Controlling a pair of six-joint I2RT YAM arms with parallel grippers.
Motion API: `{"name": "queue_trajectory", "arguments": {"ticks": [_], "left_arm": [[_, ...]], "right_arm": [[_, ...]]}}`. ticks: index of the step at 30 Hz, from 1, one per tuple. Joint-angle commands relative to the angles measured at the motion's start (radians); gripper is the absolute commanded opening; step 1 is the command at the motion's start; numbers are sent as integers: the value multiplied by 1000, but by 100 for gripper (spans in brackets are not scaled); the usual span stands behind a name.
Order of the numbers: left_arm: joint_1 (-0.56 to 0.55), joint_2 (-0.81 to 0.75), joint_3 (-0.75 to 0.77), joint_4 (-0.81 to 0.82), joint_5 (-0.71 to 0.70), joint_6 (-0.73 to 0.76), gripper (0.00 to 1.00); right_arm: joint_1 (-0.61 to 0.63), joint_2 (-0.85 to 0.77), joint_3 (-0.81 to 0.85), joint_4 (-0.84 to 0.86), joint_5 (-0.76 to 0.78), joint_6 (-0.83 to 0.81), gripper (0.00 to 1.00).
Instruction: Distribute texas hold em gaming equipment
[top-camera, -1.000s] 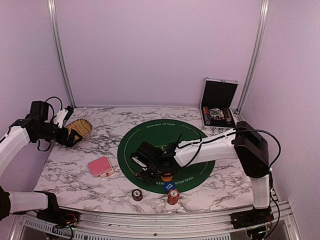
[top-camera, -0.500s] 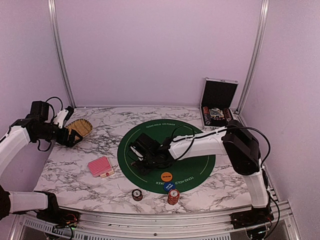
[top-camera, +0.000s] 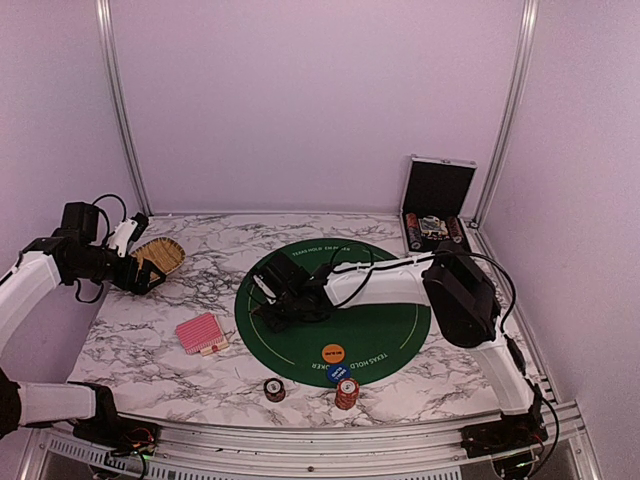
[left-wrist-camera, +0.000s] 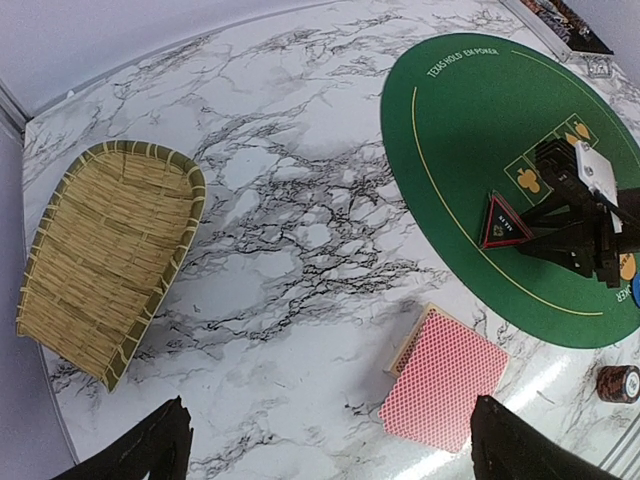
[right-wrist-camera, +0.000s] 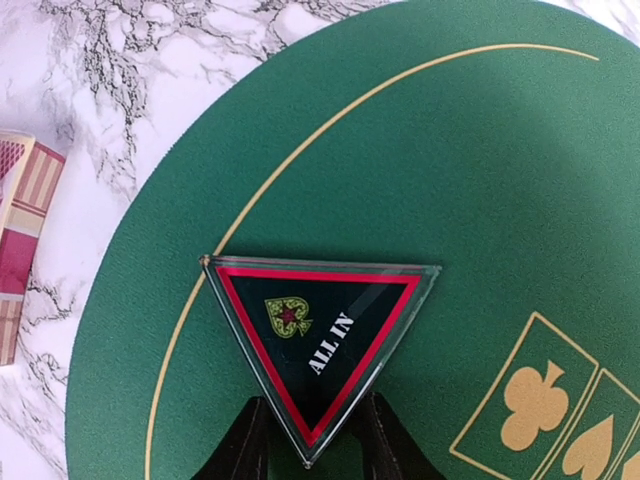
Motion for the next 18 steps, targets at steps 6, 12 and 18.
{"name": "queue_trajectory", "arguments": {"ticks": [6, 12, 18], "left_arm": [[6, 11, 30, -43, 30, 5, 99], [6, 13, 37, -50, 30, 9, 99], [6, 16, 36, -54, 30, 17, 99]], "right_arm": [[-14, -175, -74, -41, 24, -49, 63], [-15, -354, -303, -75, 34, -20, 74], [-14, -480, -495, -114, 28, 8, 76]]}}
